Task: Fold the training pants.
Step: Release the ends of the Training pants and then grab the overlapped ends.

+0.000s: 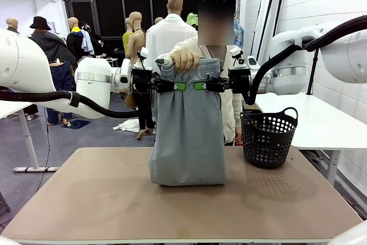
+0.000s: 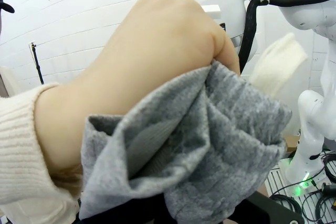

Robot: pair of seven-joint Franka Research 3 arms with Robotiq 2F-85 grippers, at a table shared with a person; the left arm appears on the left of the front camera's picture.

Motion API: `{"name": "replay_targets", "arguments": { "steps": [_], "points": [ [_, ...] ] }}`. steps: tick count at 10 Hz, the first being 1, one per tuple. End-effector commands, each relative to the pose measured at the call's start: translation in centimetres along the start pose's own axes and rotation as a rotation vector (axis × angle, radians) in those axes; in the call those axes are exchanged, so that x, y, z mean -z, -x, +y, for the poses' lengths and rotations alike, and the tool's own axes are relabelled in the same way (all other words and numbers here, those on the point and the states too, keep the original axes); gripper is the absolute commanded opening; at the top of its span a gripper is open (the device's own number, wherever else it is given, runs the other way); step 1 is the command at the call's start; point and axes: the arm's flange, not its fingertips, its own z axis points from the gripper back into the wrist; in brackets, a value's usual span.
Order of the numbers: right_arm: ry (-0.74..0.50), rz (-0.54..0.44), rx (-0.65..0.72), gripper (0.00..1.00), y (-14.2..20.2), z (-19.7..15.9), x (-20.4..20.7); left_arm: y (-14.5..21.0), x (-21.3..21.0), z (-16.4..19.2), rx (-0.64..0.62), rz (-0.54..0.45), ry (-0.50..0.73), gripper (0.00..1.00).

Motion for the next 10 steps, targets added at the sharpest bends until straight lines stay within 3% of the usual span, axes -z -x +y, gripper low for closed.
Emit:
{"name": "replay_targets", "arguments": {
  "steps": [1, 5, 6, 10],
  "points": [
    [-0.002, 0.006, 0.008, 0.14, -0.1, 0.0, -0.2, -0.2, -0.1, 0.1, -0.013, -0.003, 0.000, 0.15],
    [-0.004, 0.020, 0.035, 0.93, -0.3, 0.2, -0.8, -0.4, -0.4, -0.1, -0.030, -0.012, -0.004, 0.95],
    [0.003, 0.021, 0.036, 1.00, -0.3, 0.2, -1.0, -0.4, -0.6, -0.1, -0.034, -0.014, -0.008, 1.00],
    [0.016, 0.034, 0.047, 1.00, -0.4, 0.4, -1.4, -0.1, -1.4, -0.5, -0.055, -0.014, -0.032, 1.00]
  ]
}}
